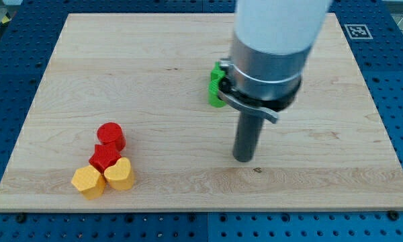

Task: Move green circle towards bottom right

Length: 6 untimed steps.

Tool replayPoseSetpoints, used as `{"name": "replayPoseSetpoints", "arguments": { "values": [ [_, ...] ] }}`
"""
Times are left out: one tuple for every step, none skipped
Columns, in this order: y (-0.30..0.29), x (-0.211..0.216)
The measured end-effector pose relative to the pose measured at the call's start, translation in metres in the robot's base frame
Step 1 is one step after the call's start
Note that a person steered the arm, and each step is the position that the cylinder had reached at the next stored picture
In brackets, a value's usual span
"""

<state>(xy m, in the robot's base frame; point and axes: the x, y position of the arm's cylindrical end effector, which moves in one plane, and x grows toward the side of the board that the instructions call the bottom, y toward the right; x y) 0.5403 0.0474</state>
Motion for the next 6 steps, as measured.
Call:
{"name": "replayPoseSetpoints", "arguments": {
  "values": [
    [-0.064,-0.022],
    [-0.094,-0.047],
    [-0.101,-0.101],
    [-0.119,-0.135],
    [-0.099,-0.140],
    [-0.071,-0.140]
  ]
}}
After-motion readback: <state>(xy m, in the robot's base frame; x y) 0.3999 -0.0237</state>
